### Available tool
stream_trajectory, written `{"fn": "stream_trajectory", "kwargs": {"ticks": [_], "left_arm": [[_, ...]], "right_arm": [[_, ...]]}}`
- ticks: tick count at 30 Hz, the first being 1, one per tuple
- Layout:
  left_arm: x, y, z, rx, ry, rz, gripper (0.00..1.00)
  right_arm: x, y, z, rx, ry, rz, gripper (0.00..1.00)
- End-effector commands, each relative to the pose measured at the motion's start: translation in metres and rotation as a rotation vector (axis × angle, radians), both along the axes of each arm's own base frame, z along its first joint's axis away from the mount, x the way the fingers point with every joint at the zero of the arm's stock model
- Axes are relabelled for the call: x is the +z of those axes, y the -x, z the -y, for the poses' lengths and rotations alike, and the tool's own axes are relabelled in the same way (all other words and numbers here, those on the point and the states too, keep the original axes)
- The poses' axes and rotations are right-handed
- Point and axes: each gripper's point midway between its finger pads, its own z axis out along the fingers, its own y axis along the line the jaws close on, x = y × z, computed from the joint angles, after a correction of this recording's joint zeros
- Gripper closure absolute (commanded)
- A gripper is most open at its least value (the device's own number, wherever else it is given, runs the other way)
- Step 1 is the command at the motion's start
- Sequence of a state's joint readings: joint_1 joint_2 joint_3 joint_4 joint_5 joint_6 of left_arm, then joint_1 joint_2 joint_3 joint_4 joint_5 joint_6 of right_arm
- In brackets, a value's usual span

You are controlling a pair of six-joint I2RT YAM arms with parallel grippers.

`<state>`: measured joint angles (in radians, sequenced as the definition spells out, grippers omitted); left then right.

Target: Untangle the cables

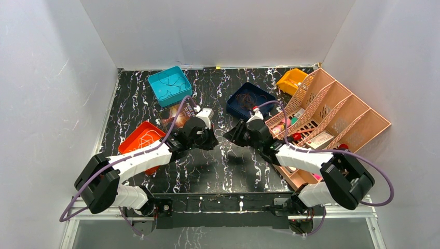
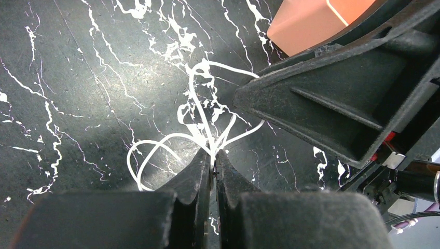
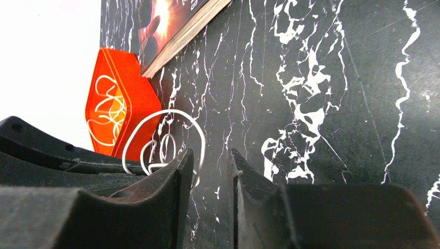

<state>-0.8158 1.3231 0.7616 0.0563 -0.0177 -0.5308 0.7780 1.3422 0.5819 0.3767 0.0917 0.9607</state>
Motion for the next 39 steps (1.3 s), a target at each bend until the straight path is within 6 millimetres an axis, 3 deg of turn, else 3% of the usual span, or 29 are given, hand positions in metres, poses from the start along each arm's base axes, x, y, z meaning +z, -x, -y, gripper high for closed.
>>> {"fn": "stream_trajectory", "kwargs": {"ticks": [1,6,8,11,16,19,24,33,39], "left_arm": [[0.010,0.002,0.002,-0.016,0.024,0.036,1.00],[0.011,0.001,0.001,-0.007,0.028,0.040,1.00],[0.014,0.000,0.000,-0.001,0.033,0.048,0.95],[0.019,0.000,-0.001,0.002,0.042,0.064,0.87],[0.033,0.001,-0.009,0.024,0.062,0.100,0.61],[0.042,0.002,-0.014,0.037,0.078,0.129,0.53],[0.053,0.001,-0.016,0.055,0.120,0.165,0.51],[0.069,-0.005,0.010,0.023,0.255,0.179,0.50],[0.057,-0.012,0.015,0.031,0.227,0.160,0.52]], "right_arm": [[0.038,-0.009,-0.020,0.068,-0.072,0.095,0.65],[0.045,-0.003,-0.024,0.162,-0.032,0.151,0.89],[0.049,-0.002,-0.023,0.181,-0.018,0.169,0.99],[0.052,-0.001,-0.019,0.199,0.015,0.206,1.00],[0.058,-0.004,-0.006,0.198,0.115,0.265,1.00],[0.063,-0.002,0.000,0.215,0.153,0.295,1.00],[0.072,0.005,0.005,0.229,0.159,0.307,1.00],[0.079,0.005,0.006,0.181,0.107,0.273,1.00],[0.083,0.006,0.002,0.185,0.083,0.269,1.00]]}}
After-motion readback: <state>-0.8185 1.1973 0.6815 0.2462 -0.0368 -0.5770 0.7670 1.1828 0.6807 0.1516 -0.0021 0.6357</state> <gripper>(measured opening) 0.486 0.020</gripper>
